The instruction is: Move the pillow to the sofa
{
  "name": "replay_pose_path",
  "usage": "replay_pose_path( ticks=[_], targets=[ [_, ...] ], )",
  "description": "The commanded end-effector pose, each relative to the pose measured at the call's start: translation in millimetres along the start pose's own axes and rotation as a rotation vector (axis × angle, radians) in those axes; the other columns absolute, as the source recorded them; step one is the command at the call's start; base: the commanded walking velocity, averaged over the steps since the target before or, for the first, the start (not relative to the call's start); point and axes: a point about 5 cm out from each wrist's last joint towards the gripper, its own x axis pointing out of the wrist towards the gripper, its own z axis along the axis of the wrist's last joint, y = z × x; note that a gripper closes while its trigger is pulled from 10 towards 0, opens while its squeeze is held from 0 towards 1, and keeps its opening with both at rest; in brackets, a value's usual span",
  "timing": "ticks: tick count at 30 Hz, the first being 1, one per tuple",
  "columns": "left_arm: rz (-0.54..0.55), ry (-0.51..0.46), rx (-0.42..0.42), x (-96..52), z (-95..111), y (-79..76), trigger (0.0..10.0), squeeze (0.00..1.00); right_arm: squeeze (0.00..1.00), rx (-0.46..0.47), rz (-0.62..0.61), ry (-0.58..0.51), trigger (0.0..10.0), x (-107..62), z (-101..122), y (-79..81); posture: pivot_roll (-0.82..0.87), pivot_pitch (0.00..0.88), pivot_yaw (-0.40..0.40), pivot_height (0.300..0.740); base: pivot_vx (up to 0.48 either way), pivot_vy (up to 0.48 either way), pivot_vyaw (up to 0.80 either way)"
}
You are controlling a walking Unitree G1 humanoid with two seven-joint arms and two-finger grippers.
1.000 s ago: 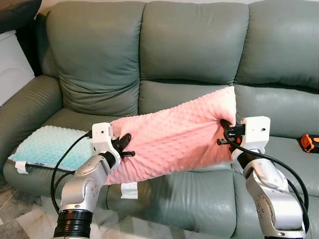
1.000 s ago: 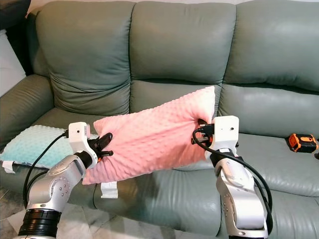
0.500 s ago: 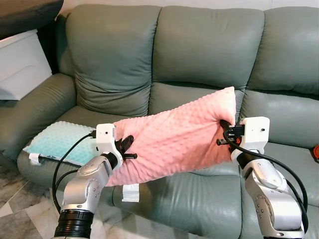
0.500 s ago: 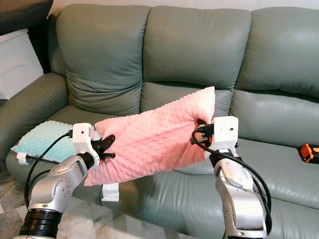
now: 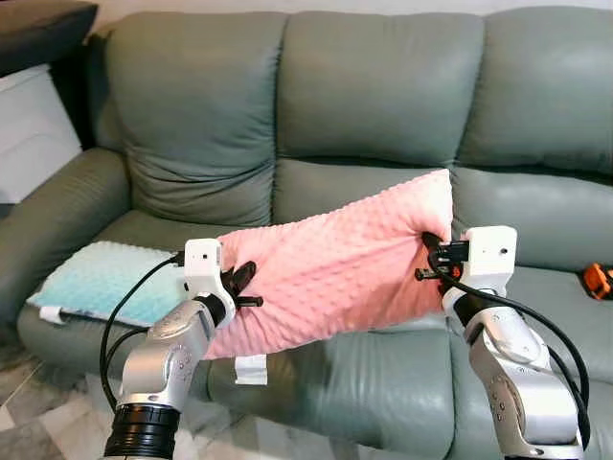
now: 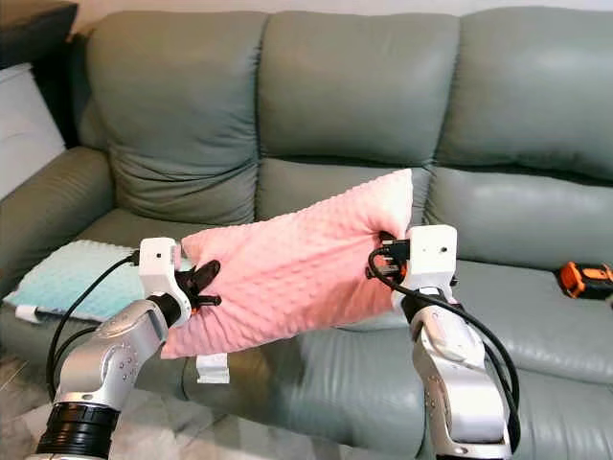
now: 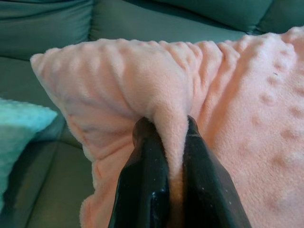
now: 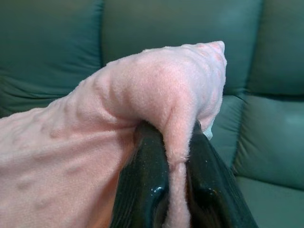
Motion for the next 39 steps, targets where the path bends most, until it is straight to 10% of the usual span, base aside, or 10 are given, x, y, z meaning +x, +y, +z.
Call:
replay_pose_path(
  ticks=[1, 18, 39],
  targets=[
    [0.016, -0.005, -0.001, -0.3, 3.4, 3.5, 10.0, 0.0, 0.0, -0.001, 0.005, -0.019, 10.0, 0.2, 5.3, 1.5, -0.09, 0.0, 0.074, 0.74, 0.0, 0.0, -0.8],
    [-0.021, -0.007, 0.056, -1.9, 3.1, -1.3, 10.0, 0.0, 0.0, 0.004, -0.004, -0.016, 10.0, -2.7, 3.9, 2.4, -0.09, 0.0, 0.085, 0.74, 0.0, 0.311, -0.79],
    [0.042, -0.055, 0.118, 1.1, -5.2, -1.8, 10.0, 0.0, 0.0, -0.025, -0.004, -0.02, 10.0, -1.2, 2.7, -1.2, -0.1, 0.0, 0.072, 0.74, 0.0, 0.0, 0.0]
  ],
)
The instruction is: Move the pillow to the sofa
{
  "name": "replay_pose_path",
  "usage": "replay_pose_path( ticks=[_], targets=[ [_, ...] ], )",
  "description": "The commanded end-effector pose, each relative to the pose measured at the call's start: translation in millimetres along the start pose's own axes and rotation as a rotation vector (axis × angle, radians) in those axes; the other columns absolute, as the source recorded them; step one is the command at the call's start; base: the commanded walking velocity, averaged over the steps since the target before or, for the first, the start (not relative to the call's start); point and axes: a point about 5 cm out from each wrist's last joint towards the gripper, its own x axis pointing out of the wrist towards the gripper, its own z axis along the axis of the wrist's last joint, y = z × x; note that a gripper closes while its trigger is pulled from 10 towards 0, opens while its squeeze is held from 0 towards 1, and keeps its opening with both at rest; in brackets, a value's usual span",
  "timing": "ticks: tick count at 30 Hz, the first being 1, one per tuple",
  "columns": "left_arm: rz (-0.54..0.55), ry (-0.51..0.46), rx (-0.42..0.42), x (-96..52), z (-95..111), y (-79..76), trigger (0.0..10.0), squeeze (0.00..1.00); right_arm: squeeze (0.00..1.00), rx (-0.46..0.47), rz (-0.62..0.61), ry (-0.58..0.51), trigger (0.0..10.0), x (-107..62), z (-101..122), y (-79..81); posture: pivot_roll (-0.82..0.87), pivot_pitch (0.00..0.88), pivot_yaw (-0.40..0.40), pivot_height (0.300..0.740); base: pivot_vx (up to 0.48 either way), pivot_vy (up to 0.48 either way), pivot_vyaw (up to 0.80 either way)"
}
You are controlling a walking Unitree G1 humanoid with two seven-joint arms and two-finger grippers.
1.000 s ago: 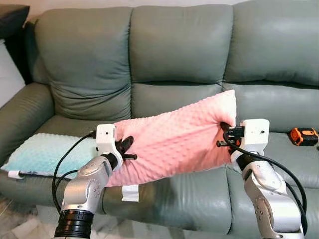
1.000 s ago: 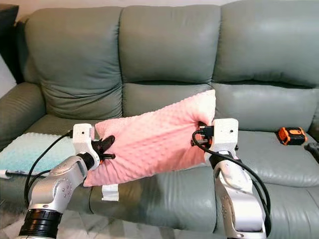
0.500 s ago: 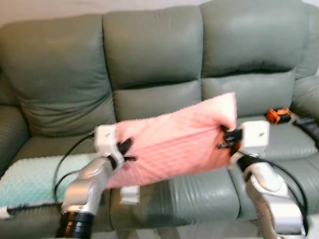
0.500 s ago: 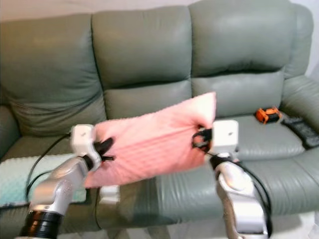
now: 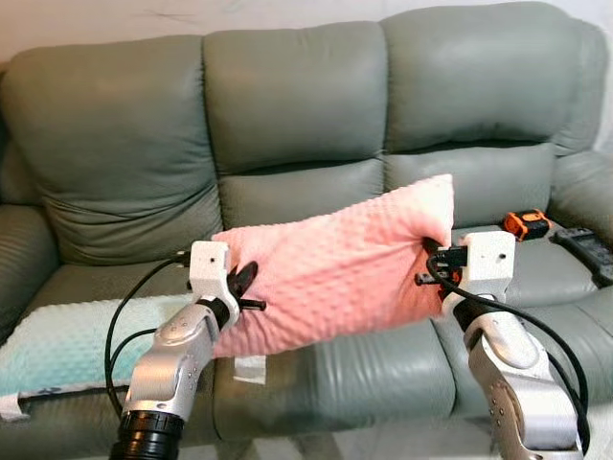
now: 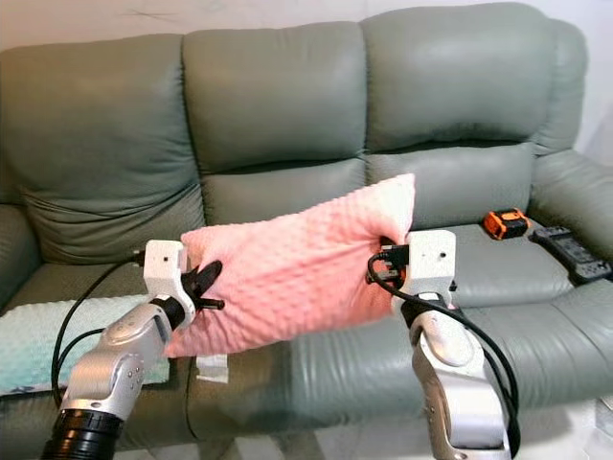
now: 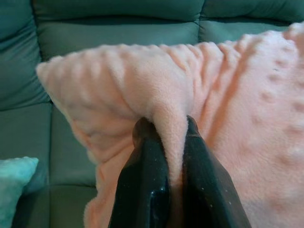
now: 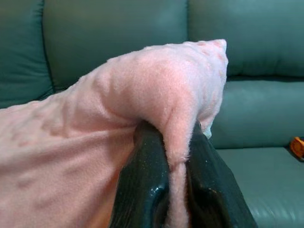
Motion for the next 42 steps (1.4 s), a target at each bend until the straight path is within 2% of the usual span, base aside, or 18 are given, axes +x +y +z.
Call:
replay_pose_path(
  ticks=[1, 2, 8, 9, 25, 32, 42],
  targets=[
    [0.035, -0.007, 0.03, -0.5, -2.3, 7.2, 10.0, 0.0, 0.0, -0.01, 0.007, -0.031, 10.0, 1.6, 4.9, 1.1, -0.09, 0.0, 0.072, 0.74, 0.0, 0.0, 0.0],
    [0.057, 0.0, 0.036, -1.6, -7.6, 13.0, 10.0, 0.0, 0.0, -0.013, 0.01, -0.024, 10.0, 2.4, 2.1, 2.5, -0.09, 0.0, 0.072, 0.74, 0.0, 0.0, 0.0],
    [0.091, 0.033, 0.056, -6.2, -18.4, 23.4, 10.0, 0.0, 0.0, -0.022, 0.012, -0.009, 10.0, 3.5, -3.4, 4.5, -0.09, 0.016, 0.078, 0.74, 0.0, 0.0, 0.0],
    [0.094, 0.035, 0.033, -10.0, -21.1, 25.7, 10.0, 0.0, 0.0, -0.022, 0.011, -0.006, 10.0, 2.0, -4.3, 5.3, -0.09, 0.03, 0.082, 0.74, 0.0, 0.0, 0.0],
    [0.08, 0.078, 0.055, -20.3, -31.0, 30.0, 10.0, 0.0, 0.0, 0.02, 0.015, 0.033, 10.0, -11.5, -17.9, 17.9, -0.06, 0.132, 0.134, 0.74, 0.269, 0.0, 0.0],
    [0.051, 0.075, 0.042, -21.9, -28.2, 25.9, 10.0, 0.0, 0.0, 0.031, 0.014, 0.045, 10.0, -15.5, -20.9, 21.5, -0.05, 0.157, 0.139, 0.74, 0.369, 0.0, 0.0],
    [0.082, 0.092, 0.044, -27.3, -31.3, 30.9, 10.0, 0.0, 0.0, 0.027, 0.009, 0.064, 10.0, -18.7, -24.6, 17.1, -0.05, 0.161, 0.135, 0.74, 0.0, 0.0, 0.0]
  ],
)
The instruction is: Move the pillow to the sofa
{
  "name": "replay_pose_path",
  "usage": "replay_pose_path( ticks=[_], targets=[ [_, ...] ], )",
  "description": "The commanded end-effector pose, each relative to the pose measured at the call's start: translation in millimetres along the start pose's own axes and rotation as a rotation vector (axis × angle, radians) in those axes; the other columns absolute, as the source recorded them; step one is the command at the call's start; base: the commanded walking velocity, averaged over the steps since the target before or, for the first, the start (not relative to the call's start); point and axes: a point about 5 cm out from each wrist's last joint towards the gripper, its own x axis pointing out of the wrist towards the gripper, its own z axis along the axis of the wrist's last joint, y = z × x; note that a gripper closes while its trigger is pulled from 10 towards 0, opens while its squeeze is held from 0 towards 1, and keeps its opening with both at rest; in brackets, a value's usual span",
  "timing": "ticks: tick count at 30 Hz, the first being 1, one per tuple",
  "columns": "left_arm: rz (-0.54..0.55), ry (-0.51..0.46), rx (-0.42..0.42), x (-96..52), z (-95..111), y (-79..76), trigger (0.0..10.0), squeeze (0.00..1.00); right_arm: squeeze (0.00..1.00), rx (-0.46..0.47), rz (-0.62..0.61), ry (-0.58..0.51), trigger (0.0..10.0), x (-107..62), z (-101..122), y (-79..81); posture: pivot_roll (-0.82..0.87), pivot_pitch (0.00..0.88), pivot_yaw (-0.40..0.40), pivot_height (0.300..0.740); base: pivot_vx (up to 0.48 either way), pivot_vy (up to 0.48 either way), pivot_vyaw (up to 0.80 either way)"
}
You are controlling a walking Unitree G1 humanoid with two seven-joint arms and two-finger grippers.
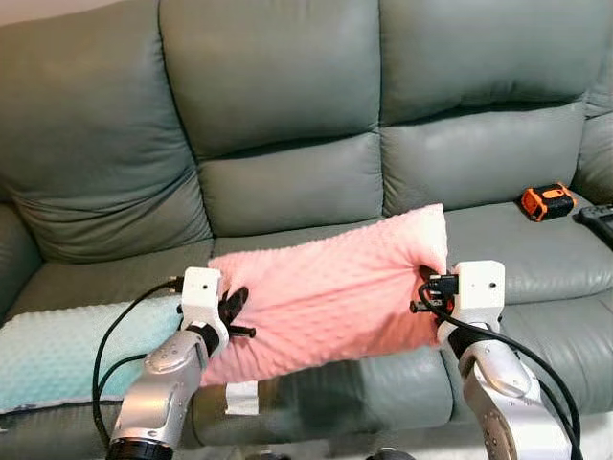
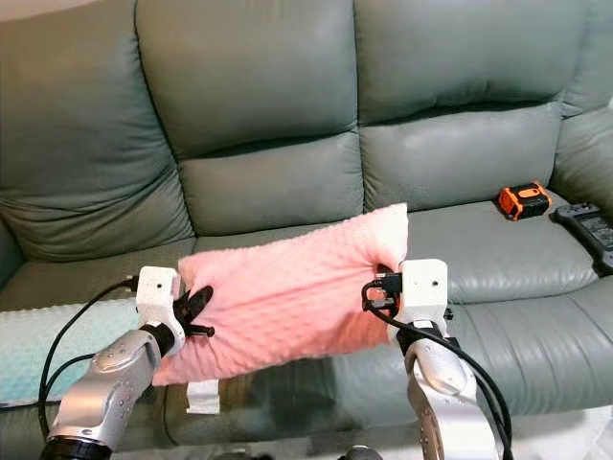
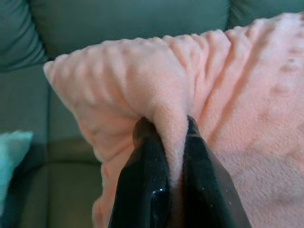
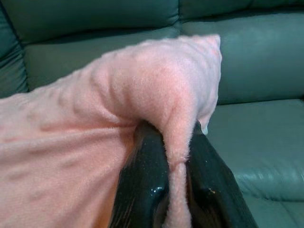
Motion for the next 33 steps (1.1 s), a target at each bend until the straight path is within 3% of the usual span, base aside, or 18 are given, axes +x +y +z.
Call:
replay_pose_path(
  ticks=[1, 8, 14, 21, 25, 33],
  targets=[
    [0.044, 0.012, 0.002, -6.5, -3.0, 11.3, 10.0, 0.0, 0.0, 0.0, 0.01, -0.017, 10.0, -1.6, 4.2, 2.0, -0.05, 0.161, 0.134, 0.74, 0.0, 0.0, 0.0],
    [0.08, 0.017, 0.061, -8.2, -9.5, 20.8, 10.0, 0.0, 0.0, 0.007, 0.043, -0.006, 10.0, 0.2, 1.0, 4.7, -0.05, 0.163, 0.135, 0.74, 0.0, 0.0, 0.0],
    [0.153, 0.039, 0.029, -2.3, -24.2, 38.8, 10.0, 0.0, 0.0, 0.031, 0.034, 0.019, 10.0, 19.9, -9.6, -1.0, -0.04, 0.205, 0.126, 0.74, 0.0, 0.0, 0.0],
    [0.136, 0.02, 0.011, 5.9, -28.8, 40.7, 10.0, 0.0, 0.0, 0.03, -0.005, 0.072, 10.0, 34.1, -27.5, -12.2, -0.03, 0.278, 0.109, 0.74, 0.0, 0.0, 0.0],
    [0.154, -0.009, 0.004, 19.5, -21.7, 40.8, 10.0, 0.0, 0.0, 0.024, -0.052, 0.066, 10.0, 36.3, -31.3, -26.1, -0.03, 0.346, 0.11, 0.74, 0.0, 0.0, 0.0],
    [0.143, -0.073, 0.014, 45.9, 13.9, 34.7, 10.0, 0.0, 0.0, 0.004, -0.015, -0.009, 10.0, 43.0, -23.5, -24.3, -0.06, 0.442, 0.098, 0.74, 0.0, 0.0, 0.0]
  ],
)
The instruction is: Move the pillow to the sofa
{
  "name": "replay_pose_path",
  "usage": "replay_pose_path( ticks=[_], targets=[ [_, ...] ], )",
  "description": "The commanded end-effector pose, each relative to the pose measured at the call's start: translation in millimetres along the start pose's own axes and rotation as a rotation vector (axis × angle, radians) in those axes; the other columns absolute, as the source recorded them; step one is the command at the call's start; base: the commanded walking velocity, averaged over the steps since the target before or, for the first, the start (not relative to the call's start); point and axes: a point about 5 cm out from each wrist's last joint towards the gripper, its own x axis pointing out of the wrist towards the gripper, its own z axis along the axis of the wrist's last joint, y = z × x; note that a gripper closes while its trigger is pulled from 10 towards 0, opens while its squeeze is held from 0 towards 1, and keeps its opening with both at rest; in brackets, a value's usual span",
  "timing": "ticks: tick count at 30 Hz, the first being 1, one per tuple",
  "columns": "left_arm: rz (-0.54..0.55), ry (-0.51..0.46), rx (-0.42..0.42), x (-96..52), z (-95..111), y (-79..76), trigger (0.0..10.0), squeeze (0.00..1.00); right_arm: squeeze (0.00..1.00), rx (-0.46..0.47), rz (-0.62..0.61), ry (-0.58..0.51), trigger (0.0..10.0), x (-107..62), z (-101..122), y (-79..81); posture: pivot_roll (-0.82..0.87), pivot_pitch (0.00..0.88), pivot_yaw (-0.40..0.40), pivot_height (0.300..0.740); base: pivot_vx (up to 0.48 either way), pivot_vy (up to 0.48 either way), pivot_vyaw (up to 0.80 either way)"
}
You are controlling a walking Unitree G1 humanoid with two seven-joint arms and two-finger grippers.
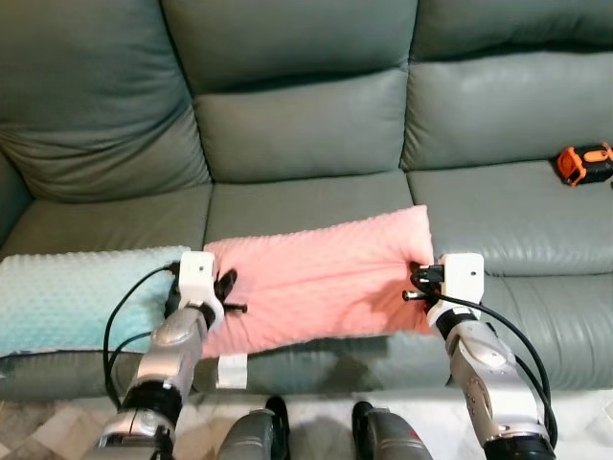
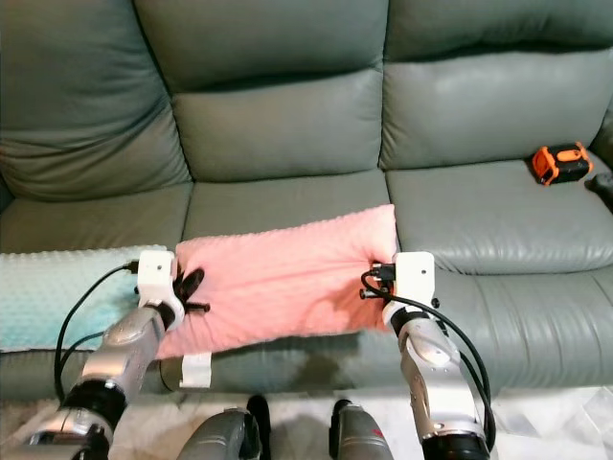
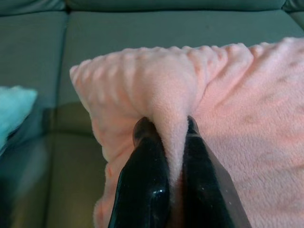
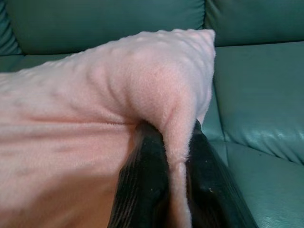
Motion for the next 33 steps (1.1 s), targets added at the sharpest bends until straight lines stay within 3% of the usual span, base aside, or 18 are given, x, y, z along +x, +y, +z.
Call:
replay_pose_path(
  ticks=[1, 11, 16, 17, 18, 19, 20, 21, 22, 23, 24, 33],
  targets=[
    [0.057, 0.02, -0.007, -2.2, -5.5, 11.7, 10.0, 0.0, 0.0, -0.002, -0.014, -0.004, 10.0, -1.3, -5.1, -4.9, -0.06, 0.45, 0.097, 0.74, 0.0, 0.0, 0.0],
    [0.056, -0.035, -0.021, 8.9, 10.7, 2.5, 10.0, 0.0, 0.0, -0.014, 0.023, -0.047, 10.0, 15.9, -0.2, 7.1, -0.04, 0.511, 0.114, 0.74, 0.0, 0.0, 0.0],
    [0.122, -0.075, -0.008, 9.2, 19.7, 12.3, 10.0, 0.0, 0.04, -0.006, 0.045, -0.052, 10.0, 25.1, -0.3, 5.0, -0.02, 0.518, 0.113, 0.74, 0.0, 0.0, 0.0],
    [0.142, -0.081, -0.001, 8.2, 21.2, 17.2, 10.0, 0.11, 0.73, 0.001, 0.05, -0.054, 10.0, 28.7, 1.4, 5.7, -0.02, 0.518, 0.112, 0.74, 0.0, 0.0, 0.0],
    [0.142, -0.081, -0.001, 8.2, 21.2, 17.2, 10.0, 0.11, 0.73, 0.001, 0.05, -0.054, 10.0, 28.7, 1.4, 5.7, -0.02, 0.518, 0.112, 0.74, 0.0, 0.0, 0.0],
    [0.173, -0.088, -0.002, 7.0, 23.1, 23.4, 10.0, 0.39, 1.0, 0.001, 0.06, -0.058, 10.0, 33.0, 3.8, 7.5, -0.02, 0.518, 0.112, 0.74, 0.0, 0.0, 0.0],
    [0.196, -0.092, -0.001, 6.3, 24.5, 27.6, 10.0, 0.64, 1.0, 0.001, 0.07, -0.064, 10.0, 35.8, 5.9, 9.3, -0.02, 0.521, 0.113, 0.74, 0.0, 0.0, 0.0],
    [0.202, -0.093, 0.0, 6.0, 25.0, 28.8, 10.0, 0.64, 1.0, 0.005, 0.074, -0.067, 10.0, 36.6, 6.6, 10.0, -0.02, 0.521, 0.113, 0.74, 0.0, 0.0, 0.0],
    [0.208, -0.096, -0.006, 5.7, 25.8, 30.6, 10.0, 0.93, 1.0, 0.0, 0.079, -0.073, 10.0, 38.0, 8.1, 11.4, -0.02, 0.522, 0.111, 0.74, 0.0, 0.0, 0.0],
    [0.212, -0.098, -0.01, 5.5, 26.3, 31.8, 10.0, 0.93, 1.0, -0.004, 0.082, -0.077, 10.0, 39.0, 9.0, 12.4, -0.02, 0.522, 0.112, 0.74, 0.0, 0.0, 0.0],
    [0.221, -0.102, -0.009, 5.1, 26.9, 33.1, 10.0, 1.0, 1.0, -0.007, 0.085, -0.082, 10.0, 40.1, 9.6, 13.0, -0.02, 0.521, 0.112, 0.74, 0.0, 0.0, 0.0],
    [0.229, -0.094, -0.014, 4.7, 19.7, 28.8, 10.0, 1.0, 1.0, -0.019, 0.07, -0.099, 10.0, 41.0, 8.3, 10.2, -0.02, 0.522, 0.118, 0.74, 0.0, 0.0, 0.0]
  ],
)
